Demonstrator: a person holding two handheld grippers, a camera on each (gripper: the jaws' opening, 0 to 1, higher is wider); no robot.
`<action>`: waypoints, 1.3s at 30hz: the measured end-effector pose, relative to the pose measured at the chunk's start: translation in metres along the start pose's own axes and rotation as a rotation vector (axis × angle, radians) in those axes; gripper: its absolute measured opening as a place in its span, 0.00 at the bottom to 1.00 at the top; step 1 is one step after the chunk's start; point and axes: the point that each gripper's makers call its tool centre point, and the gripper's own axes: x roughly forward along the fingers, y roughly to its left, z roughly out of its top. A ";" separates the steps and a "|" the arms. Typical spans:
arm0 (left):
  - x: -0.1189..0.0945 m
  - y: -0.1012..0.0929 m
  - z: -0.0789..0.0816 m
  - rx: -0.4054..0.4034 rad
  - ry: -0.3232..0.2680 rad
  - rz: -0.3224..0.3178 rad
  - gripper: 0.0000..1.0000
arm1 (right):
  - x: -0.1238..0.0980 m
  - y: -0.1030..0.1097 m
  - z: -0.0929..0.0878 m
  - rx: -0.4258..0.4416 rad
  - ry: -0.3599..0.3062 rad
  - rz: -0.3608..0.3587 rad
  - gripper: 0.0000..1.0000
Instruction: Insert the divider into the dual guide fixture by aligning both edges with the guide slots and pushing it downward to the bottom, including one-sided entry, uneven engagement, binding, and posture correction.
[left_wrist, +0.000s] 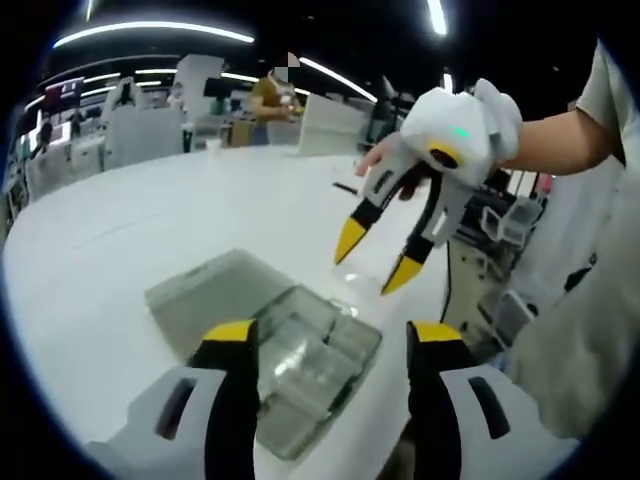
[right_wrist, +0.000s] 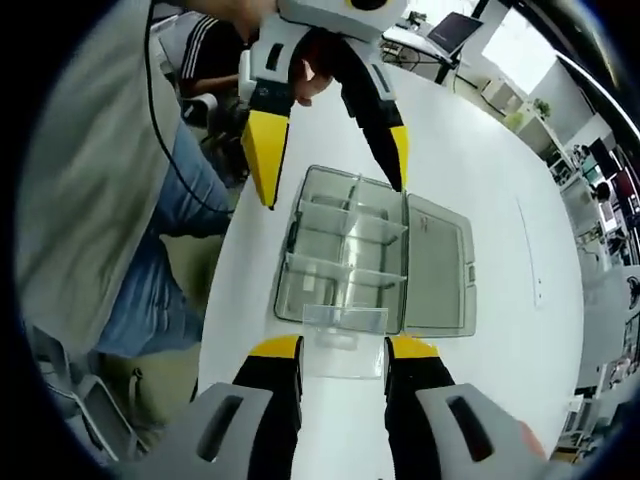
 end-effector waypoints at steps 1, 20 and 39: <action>0.001 -0.001 0.001 -0.016 -0.002 -0.003 0.54 | -0.001 -0.001 0.003 -0.003 -0.004 -0.005 0.27; 0.006 -0.014 0.005 -0.211 -0.019 -0.032 0.36 | -0.011 0.000 0.037 -0.041 -0.058 -0.050 0.27; 0.006 -0.019 0.013 -0.386 -0.045 -0.066 0.13 | -0.014 0.002 0.051 -0.040 -0.085 -0.085 0.27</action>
